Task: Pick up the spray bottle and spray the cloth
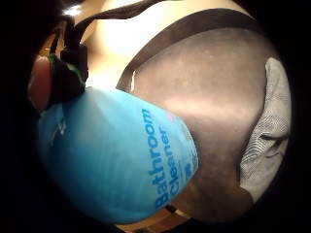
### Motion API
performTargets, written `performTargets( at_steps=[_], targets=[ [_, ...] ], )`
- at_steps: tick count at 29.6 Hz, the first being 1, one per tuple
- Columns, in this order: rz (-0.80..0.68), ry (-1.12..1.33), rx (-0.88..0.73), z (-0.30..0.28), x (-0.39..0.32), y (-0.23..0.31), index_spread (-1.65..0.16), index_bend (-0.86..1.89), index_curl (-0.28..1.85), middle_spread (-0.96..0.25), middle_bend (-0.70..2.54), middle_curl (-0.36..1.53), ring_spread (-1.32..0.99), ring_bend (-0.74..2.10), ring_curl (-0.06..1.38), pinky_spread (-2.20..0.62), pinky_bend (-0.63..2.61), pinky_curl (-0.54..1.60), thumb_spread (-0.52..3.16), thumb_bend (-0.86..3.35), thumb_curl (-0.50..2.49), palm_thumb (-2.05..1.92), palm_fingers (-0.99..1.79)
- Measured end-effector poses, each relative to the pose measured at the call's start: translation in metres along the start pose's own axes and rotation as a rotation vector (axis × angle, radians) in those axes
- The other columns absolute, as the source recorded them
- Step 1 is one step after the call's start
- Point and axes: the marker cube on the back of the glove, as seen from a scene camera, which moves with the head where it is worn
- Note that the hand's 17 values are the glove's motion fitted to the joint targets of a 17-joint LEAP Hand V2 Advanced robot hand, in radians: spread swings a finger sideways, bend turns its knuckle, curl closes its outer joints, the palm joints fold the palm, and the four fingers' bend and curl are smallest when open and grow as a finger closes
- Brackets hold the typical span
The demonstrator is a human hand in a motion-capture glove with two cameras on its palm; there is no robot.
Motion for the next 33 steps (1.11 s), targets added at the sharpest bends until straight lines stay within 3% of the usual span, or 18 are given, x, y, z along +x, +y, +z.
performTargets(
  at_steps=[24, 26, 27, 30, 33],
  targets=[
    [0.07, 0.036, -0.026, 0.015, 0.034, 0.019, -0.13, 0.3, 0.64, -0.01, 0.25, 0.58, -0.04, 0.24, 0.48, -0.02, 0.22, 0.46, 0.67, -0.02, 0.73, 1.14, 1.1],
    [0.061, 0.026, -0.054, 0.015, 0.034, 0.02, -0.13, 0.24, 0.62, -0.01, 0.23, 0.57, -0.03, 0.25, 0.49, -0.01, 0.22, 0.46, 0.69, -0.02, 0.72, 1.14, 1.04],
    [0.05, 0.021, -0.072, 0.016, 0.033, 0.021, -0.14, 0.09, 0.57, -0.01, 0.18, 0.55, -0.02, 0.28, 0.49, 0.01, 0.25, 0.47, 0.73, -0.04, 0.71, 1.09, 0.87],
    [0.033, 0.044, -0.123, 0.018, 0.037, 0.025, -0.17, 0.0, 0.54, 0.01, 0.1, 0.52, 0.01, 0.3, 0.52, 0.04, 0.38, 0.53, 0.81, -0.07, 0.68, 1.0, 0.51],
    [0.057, 0.09, -0.158, 0.02, 0.045, 0.029, -0.2, -0.02, 0.48, 0.03, 0.12, 0.49, 0.03, 0.32, 0.52, 0.07, 0.46, 0.54, 0.85, -0.06, 0.65, 0.94, 0.36]
  ],
)
